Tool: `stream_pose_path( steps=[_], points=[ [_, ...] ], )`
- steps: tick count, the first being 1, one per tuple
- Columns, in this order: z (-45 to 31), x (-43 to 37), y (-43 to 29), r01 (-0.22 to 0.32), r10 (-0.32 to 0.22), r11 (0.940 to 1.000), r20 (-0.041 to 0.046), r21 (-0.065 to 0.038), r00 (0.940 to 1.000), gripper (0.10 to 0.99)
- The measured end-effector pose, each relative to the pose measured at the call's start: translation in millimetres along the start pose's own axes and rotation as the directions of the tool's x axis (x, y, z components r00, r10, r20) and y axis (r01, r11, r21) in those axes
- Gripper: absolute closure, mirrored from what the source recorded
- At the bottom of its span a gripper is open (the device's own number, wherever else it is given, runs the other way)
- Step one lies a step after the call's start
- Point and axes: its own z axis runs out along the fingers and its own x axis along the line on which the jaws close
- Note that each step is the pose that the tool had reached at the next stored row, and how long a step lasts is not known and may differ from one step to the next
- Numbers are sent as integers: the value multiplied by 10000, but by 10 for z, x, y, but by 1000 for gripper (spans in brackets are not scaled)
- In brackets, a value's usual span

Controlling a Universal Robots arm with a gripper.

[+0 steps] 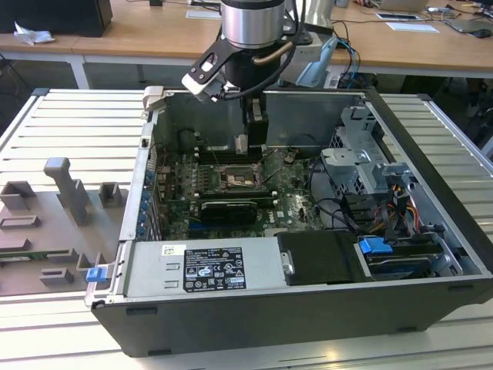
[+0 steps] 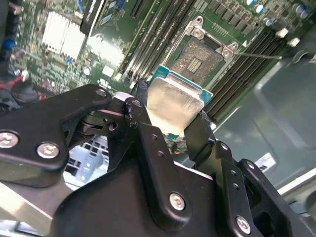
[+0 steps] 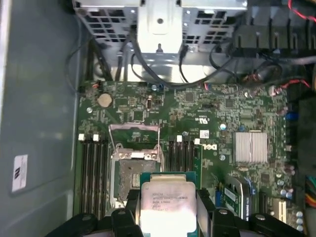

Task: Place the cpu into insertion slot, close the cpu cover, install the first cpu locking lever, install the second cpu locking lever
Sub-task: 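Place the cpu into insertion slot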

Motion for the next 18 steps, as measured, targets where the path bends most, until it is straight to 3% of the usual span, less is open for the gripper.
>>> stream_pose_path(
  steps=[5,15,18],
  points=[
    [95,-2,-9,-802,802,9968,70,-19,9968,549],
    [307,-5,-40,-816,816,9967,79,-21,9966,549],
    [378,-5,-48,-1104,1104,9939,106,-29,9938,549]
  ],
)
